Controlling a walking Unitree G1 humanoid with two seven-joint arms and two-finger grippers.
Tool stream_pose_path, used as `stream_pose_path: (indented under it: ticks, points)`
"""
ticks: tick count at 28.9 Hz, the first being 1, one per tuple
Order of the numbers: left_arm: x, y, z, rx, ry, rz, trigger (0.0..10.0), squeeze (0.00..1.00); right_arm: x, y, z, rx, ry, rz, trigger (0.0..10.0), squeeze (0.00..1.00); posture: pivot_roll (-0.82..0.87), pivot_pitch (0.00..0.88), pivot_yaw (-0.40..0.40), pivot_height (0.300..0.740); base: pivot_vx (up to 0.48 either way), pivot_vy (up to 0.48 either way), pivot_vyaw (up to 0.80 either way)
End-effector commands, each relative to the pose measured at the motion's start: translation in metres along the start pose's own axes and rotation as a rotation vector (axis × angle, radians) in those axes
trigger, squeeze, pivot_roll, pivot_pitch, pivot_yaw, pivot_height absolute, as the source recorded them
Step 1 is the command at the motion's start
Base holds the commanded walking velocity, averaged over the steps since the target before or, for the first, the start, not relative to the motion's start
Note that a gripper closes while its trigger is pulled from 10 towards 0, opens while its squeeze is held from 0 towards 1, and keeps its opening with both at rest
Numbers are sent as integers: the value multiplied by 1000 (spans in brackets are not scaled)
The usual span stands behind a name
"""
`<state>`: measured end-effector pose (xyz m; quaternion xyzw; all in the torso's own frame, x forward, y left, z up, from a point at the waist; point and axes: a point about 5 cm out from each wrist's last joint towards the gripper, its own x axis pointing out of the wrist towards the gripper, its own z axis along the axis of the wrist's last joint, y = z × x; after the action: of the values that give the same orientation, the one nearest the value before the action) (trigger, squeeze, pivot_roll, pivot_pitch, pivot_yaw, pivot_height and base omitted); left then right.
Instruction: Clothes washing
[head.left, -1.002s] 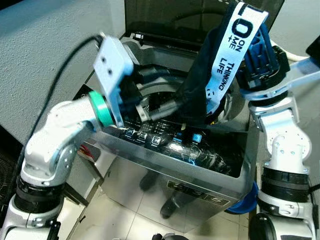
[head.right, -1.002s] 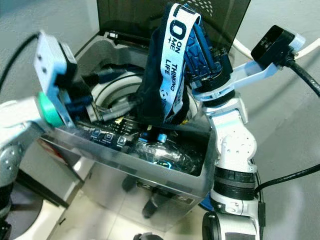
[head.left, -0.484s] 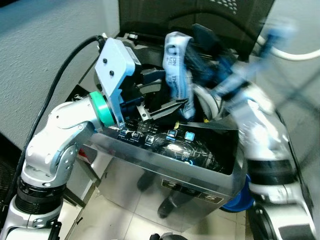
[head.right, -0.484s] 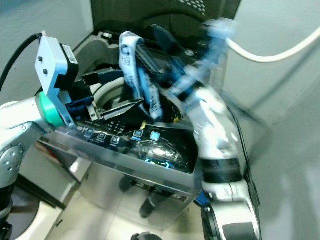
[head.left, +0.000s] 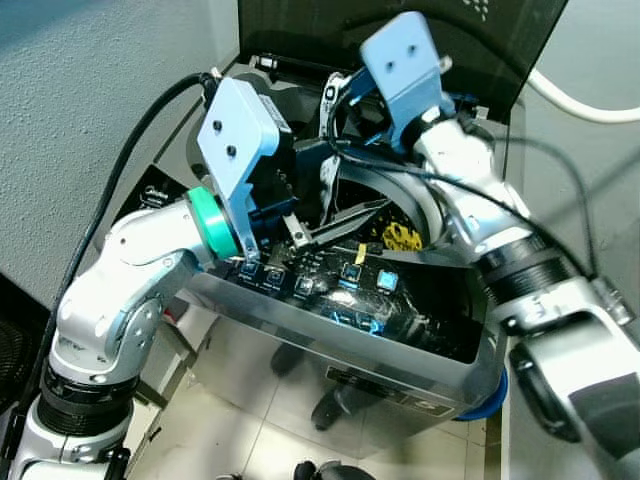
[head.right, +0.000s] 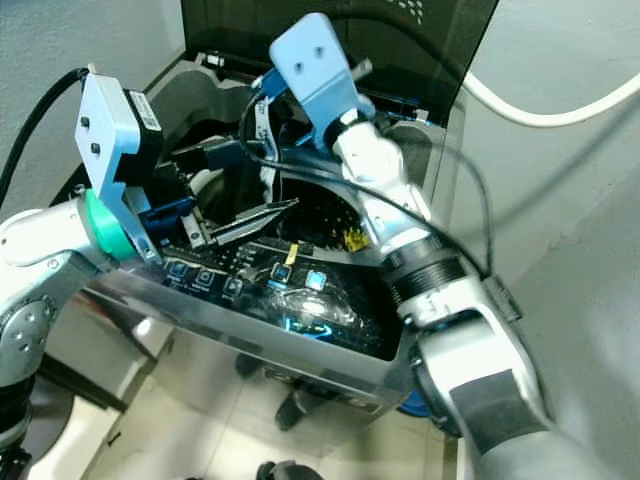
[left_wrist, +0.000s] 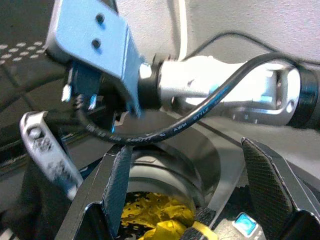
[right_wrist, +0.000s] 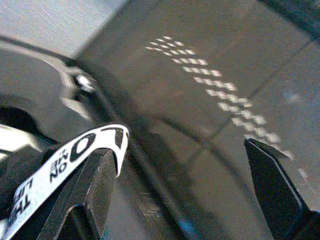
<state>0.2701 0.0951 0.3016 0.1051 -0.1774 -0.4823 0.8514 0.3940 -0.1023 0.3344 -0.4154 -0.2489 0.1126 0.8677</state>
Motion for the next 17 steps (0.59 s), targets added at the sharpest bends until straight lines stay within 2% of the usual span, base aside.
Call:
stream_pose_path:
  ticks: [1, 3, 4, 5, 6, 10, 17]
  points:
    - [1, -4, 0, -2, -5, -20, 10000, 0, -6, 13, -15, -149, 13, 203, 10000, 0, 85, 97, -12, 740, 0, 0, 0]
    - [1, -4, 0, -2, -5, -20, 10000, 0, -6, 13, -15, -149, 13, 203, 10000, 0, 85, 97, -12, 740, 0, 0, 0]
    - [2, -4, 0, -4, -7, -23, 10000, 0, -11, 18, -21, -194, 14, 297, 10000, 0, 84, 99, -11, 740, 0, 0, 0]
    - [2, -4, 0, -4, -7, -23, 10000, 0, -11, 18, -21, -194, 14, 297, 10000, 0, 84, 99, -11, 740, 0, 0, 0]
    - [3, -4, 0, -6, -8, -25, 10000, 0, -13, 25, -24, -229, 1, 359, 10000, 1000, 84, 101, -10, 740, 0, 0, 0]
    - [3, -5, 1, -8, -8, -27, 10000, 0, -15, 29, -26, -243, -18, 391, 10000, 1000, 85, 105, -7, 740, 0, 0, 0]
    - [1, -5, 0, -12, 2, -26, 10000, 0, -14, 19, -21, -235, -68, 359, 10000, 1000, 87, 111, 2, 740, 0, 0, 0]
